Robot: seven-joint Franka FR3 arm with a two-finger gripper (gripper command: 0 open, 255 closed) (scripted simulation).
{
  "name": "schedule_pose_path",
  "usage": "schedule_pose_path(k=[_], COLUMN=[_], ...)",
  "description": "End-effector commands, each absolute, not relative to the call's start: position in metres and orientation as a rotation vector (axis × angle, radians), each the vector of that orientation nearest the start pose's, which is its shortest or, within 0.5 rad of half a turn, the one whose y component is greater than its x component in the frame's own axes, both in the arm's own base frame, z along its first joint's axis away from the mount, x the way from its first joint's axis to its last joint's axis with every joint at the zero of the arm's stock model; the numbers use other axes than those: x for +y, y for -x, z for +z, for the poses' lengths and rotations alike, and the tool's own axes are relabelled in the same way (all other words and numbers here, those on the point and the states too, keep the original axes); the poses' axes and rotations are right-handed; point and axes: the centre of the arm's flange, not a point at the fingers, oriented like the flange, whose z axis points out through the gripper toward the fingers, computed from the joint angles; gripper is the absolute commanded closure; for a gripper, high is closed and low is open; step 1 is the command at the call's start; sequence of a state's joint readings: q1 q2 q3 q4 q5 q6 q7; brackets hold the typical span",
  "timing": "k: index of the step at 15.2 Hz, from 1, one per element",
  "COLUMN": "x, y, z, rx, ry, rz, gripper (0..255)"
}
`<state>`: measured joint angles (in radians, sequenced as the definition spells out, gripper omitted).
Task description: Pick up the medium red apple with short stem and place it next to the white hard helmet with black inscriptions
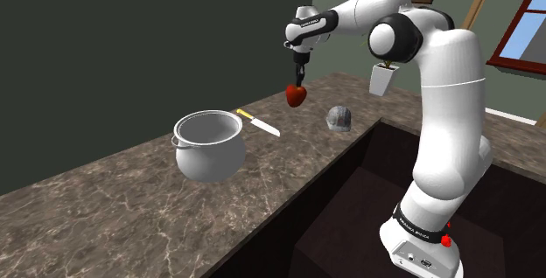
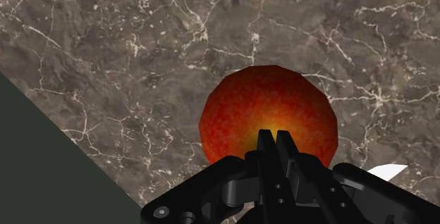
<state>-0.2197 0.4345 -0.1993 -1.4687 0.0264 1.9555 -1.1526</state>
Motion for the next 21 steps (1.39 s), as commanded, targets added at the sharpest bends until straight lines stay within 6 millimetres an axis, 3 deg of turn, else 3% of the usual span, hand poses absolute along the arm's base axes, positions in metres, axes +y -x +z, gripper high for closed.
schedule_pose_path(k=[1,8,15,16,21], x=[-0.259,-0.259,-0.259,-0.259,-0.259], y=[-0.64,-0.64,-0.64,-0.64,-0.64], z=[0.431,0.394,0.394,0.394,0.394], rx=[-1.174,-1.174,-1.174,-1.174,-1.174], ry=[3.005,3.005,3.005,3.005,3.005], rz=[-0.004,-0.004,-0.004,-0.004,-0.004], gripper=[255,255,255,0,0])
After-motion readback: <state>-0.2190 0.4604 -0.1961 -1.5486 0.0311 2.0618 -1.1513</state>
